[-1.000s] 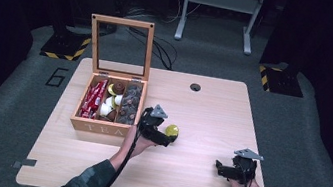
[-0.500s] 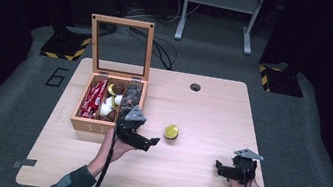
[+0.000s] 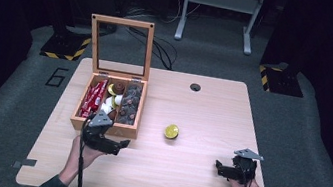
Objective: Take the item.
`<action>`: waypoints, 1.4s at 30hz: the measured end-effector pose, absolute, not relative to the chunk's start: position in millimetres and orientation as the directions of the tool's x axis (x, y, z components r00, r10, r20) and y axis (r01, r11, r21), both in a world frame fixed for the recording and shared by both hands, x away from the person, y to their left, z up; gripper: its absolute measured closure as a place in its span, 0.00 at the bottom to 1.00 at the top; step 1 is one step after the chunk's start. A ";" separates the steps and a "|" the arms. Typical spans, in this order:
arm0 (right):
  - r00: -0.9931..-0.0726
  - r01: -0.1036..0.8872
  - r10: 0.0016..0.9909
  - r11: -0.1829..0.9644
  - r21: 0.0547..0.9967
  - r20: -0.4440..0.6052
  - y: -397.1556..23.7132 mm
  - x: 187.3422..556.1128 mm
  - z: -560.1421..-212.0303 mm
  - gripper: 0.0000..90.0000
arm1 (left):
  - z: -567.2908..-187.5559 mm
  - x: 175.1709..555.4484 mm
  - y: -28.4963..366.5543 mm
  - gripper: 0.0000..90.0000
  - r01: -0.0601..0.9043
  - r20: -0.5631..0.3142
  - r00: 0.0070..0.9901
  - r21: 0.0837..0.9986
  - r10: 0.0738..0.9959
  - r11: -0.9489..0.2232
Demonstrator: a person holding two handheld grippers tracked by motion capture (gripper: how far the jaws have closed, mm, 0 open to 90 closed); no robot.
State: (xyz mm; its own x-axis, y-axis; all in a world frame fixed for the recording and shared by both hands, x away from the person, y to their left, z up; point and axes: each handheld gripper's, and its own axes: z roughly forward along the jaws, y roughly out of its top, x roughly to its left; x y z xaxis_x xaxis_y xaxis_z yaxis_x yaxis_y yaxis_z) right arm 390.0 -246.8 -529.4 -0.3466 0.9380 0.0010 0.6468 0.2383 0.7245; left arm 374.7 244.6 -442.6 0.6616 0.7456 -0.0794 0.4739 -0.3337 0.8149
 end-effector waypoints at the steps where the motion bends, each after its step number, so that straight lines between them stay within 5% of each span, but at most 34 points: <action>1: -0.347 0.647 0.938 0.238 0.725 0.001 -246.8 390.0 -529.4 0.04 | -443.6 372.9 248.0 0.04 0.478 -0.082 0.656 0.814 0.750 -0.329; 24: -0.346 0.647 0.938 0.238 0.724 0.001 -246.8 389.9 -529.3 0.04 | -500.2 341.1 327.5 0.00 0.620 -0.100 0.457 0.748 0.884 -0.236; 42: -0.345 0.647 0.939 0.237 0.724 0.001 -246.7 389.9 -529.3 0.04 | -523.4 347.0 341.9 0.00 0.647 -0.058 0.407 0.723 0.912 -0.243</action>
